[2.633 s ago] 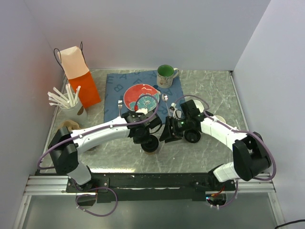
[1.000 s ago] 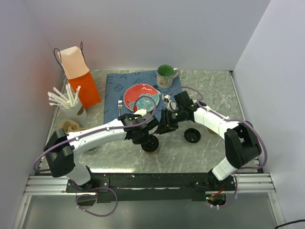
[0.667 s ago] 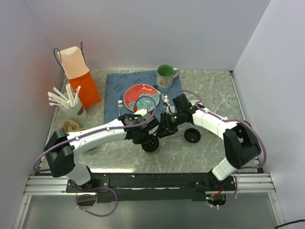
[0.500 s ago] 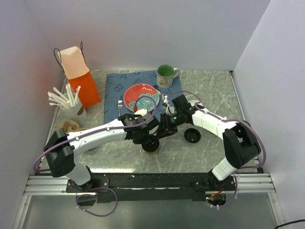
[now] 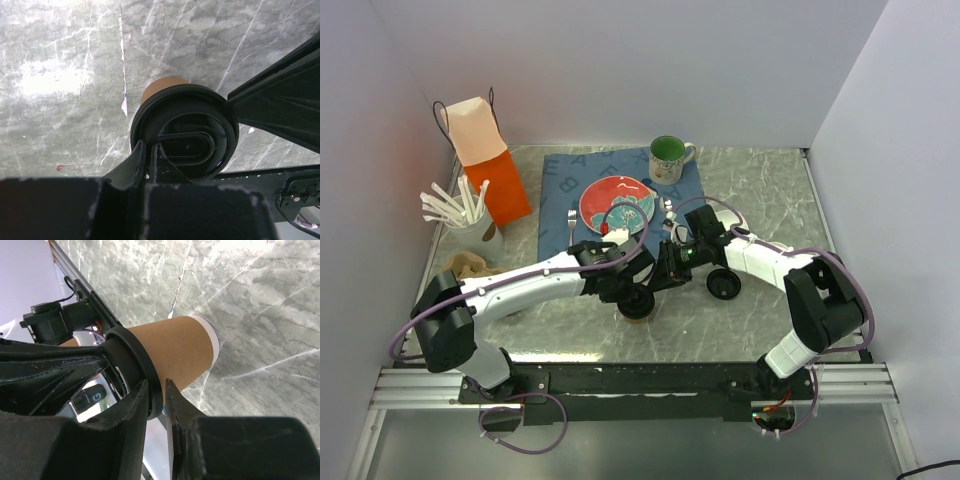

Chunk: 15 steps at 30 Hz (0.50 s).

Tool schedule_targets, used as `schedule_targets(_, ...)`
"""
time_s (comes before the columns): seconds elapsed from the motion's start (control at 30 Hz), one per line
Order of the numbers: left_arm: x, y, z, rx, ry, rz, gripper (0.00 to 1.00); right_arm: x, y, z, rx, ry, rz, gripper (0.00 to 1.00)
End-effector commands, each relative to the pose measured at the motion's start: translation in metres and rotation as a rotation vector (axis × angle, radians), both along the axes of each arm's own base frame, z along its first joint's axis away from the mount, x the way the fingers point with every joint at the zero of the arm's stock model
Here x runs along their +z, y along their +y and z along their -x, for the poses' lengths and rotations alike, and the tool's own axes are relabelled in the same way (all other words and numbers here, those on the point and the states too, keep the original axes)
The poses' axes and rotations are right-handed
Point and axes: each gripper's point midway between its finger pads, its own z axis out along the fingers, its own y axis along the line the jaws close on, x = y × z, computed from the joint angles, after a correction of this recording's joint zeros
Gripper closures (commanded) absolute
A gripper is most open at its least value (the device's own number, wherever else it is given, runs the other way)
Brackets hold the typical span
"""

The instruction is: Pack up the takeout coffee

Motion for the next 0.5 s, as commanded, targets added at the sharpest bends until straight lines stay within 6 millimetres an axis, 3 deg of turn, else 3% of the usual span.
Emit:
schedule_targets(0.0, -0.072, 0.027, 0.043, -0.013, 0.203, -0.168, 0.99, -0.038, -0.020, 0.007, -0.004, 0.011, 0.196, 0.75)
schedule_targets(0.23, -0.065, 0.020, 0.036, -0.022, 0.185, -0.164, 0.99, 0.032, -0.001, -0.016, 0.010, -0.083, 0.098, 0.66)
schedule_targets(0.4, -0.060, 0.017, 0.033, -0.028, 0.175, -0.165, 0.99, 0.049, -0.005, -0.011, 0.014, -0.113, 0.090, 0.57)
schedule_targets(0.47, -0.051, 0.012, 0.029, -0.030, 0.165, -0.159, 0.91, 0.050, -0.006, -0.009, 0.015, -0.118, 0.093, 0.55)
